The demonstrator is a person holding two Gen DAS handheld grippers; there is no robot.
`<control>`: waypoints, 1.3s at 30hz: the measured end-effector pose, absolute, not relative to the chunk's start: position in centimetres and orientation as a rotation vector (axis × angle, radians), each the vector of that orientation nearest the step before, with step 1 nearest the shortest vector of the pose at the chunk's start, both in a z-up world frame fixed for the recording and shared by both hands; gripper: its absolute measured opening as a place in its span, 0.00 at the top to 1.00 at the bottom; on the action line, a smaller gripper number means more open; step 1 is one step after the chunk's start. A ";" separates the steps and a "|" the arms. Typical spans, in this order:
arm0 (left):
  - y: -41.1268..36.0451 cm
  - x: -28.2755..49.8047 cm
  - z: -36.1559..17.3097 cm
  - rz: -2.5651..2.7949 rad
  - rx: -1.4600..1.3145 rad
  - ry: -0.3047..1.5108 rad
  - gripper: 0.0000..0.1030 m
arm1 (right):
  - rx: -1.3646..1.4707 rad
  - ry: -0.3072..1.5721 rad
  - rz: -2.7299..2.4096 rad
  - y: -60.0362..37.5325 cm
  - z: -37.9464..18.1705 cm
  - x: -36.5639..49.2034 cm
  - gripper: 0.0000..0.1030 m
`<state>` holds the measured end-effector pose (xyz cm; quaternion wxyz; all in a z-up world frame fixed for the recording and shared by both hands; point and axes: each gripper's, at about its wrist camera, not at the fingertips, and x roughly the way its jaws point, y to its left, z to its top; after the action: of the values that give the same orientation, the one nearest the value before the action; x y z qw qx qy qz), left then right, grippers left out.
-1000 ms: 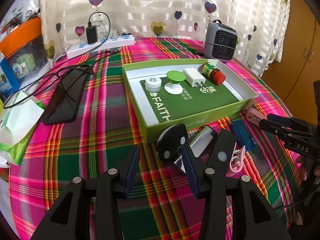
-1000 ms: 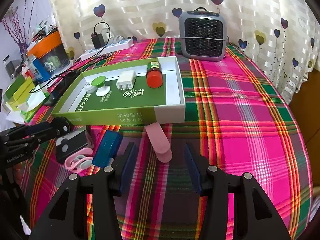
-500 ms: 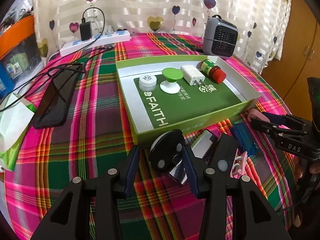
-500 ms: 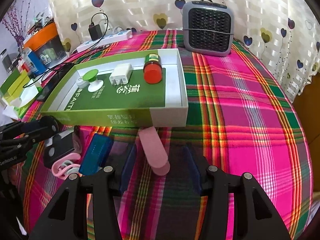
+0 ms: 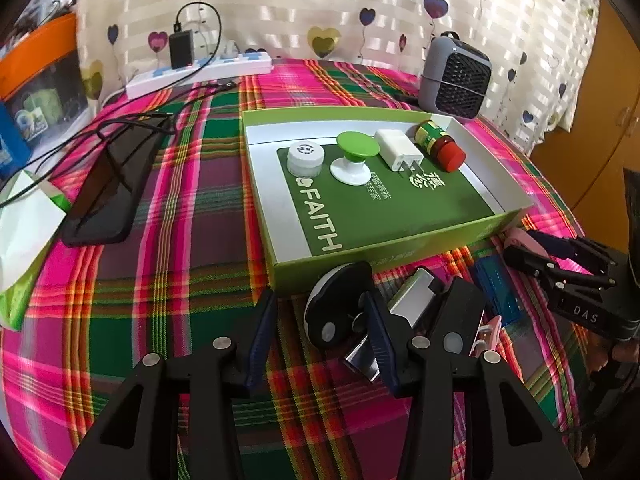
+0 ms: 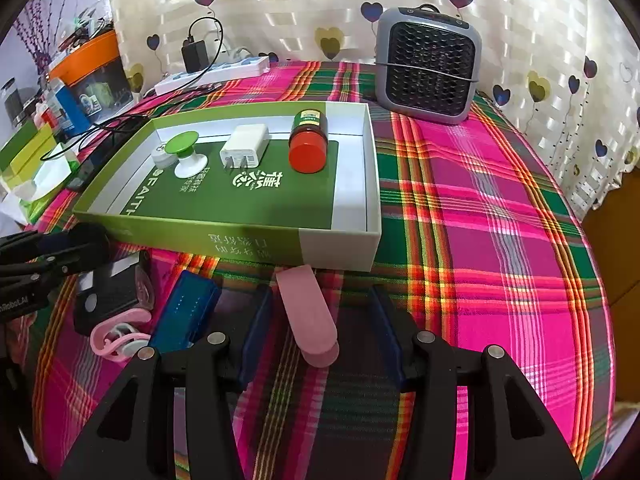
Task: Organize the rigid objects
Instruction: 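Grasp the black round gadget with the left tool while the right tool grasps the pink clip, then carry the black gadget with the left tool while the right tool carries the pink clip toward the box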
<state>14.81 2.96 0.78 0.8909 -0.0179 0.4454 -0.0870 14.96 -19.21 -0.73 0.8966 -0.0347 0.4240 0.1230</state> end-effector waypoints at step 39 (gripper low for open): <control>3.4 14.3 0.6 -0.195 -0.099 0.907 0.73 | -0.051 0.870 0.251 -19.7 -0.7 14.3 0.82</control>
<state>14.30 3.35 0.65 0.8931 -0.0476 0.4374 -0.0940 14.32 -19.68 -0.65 0.8989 -0.0247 0.4204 0.1212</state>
